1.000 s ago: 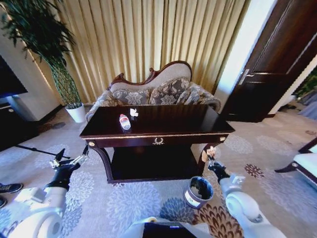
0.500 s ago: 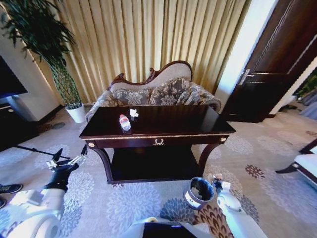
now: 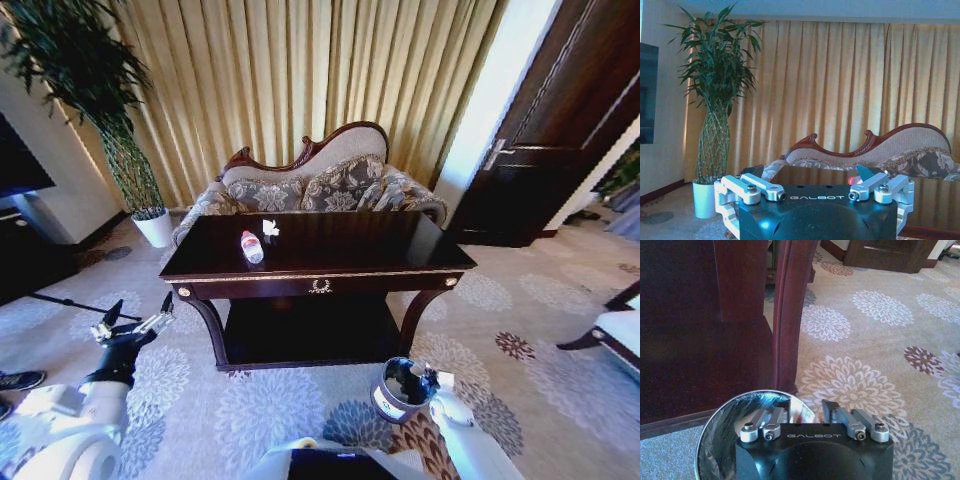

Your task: Move to the front of the table and place the trash on the table into the trash bin.

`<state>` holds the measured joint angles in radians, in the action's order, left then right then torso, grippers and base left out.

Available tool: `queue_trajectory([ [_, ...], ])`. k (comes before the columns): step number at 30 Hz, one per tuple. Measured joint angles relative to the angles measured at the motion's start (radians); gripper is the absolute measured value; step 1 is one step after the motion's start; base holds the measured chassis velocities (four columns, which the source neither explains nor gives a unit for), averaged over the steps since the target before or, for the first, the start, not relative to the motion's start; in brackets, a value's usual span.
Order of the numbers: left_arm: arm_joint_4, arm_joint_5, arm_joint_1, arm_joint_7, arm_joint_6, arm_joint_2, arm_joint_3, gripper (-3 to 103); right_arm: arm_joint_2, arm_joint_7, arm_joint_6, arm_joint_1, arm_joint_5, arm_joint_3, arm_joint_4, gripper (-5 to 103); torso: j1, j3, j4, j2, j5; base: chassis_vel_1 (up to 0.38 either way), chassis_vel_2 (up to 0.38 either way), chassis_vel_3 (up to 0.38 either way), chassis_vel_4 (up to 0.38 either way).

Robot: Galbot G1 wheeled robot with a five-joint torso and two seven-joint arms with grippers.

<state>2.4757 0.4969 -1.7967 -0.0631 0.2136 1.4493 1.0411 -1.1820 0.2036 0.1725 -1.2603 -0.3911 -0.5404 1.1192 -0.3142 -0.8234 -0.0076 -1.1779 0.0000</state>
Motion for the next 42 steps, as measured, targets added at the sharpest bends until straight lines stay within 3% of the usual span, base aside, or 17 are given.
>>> queue_trajectory([
  [6, -0.008, 0.0, 0.002, 0.0, -0.001, 0.002, -0.001, 100, 0.011, -0.008, -0.001, 0.0, -0.003, 0.0, 0.0, 51, 0.0, 0.0, 0.0001, 0.0, -0.0002, 0.0, 0.0, 0.0, 0.0],
  [9, -0.009, 0.0, 0.002, 0.0, -0.003, 0.002, -0.001, 100, 0.016, -0.012, -0.001, -0.001, -0.004, -0.001, 0.003, 68, 0.0, 0.0, 0.0, 0.0, 0.0, 0.0, 0.0, 0.0, 0.0],
  [11, -0.01, 0.0, 0.002, 0.0, -0.003, 0.002, -0.001, 100, 0.017, -0.012, -0.001, -0.002, -0.004, -0.001, 0.004, 68, 0.0, 0.0, 0.0, 0.0, 0.0, 0.0, 0.0, 0.0, 0.0],
  [18, -0.01, -0.001, -0.002, 0.0, -0.007, 0.004, 0.0, 100, 0.017, -0.014, -0.002, -0.009, -0.005, -0.004, 0.013, 98, 0.0, 0.0, 0.0001, 0.0, 0.0, 0.0, 0.0, 0.0, 0.0],
  [32, -0.011, 0.0, -0.001, -0.002, -0.009, 0.007, -0.004, 100, 0.027, -0.028, -0.003, -0.057, -0.054, -0.026, 0.133, 100, 0.0, 0.0, 0.0, 0.0, 0.0003, 0.0, 0.0, 0.0, 0.0],
  [37, -0.015, 0.0, 0.0, -0.002, -0.011, 0.007, -0.001, 100, 0.07, -0.069, -0.103, -0.156, -0.138, -0.089, 0.407, 100, 0.0, 0.0, 0.0001, 0.0, -0.0002, 0.0, 0.0, 0.0, 0.0],
  [42, -0.024, 0.0, 0.001, -0.004, -0.014, 0.013, -0.004, 100, 0.076, -0.093, -0.112, -0.268, -0.19, -0.154, 0.66, 100, 0.0, 0.0, -0.0001, 0.0, -0.0002, 0.0, 0.0, 0.0, 0.0],
])
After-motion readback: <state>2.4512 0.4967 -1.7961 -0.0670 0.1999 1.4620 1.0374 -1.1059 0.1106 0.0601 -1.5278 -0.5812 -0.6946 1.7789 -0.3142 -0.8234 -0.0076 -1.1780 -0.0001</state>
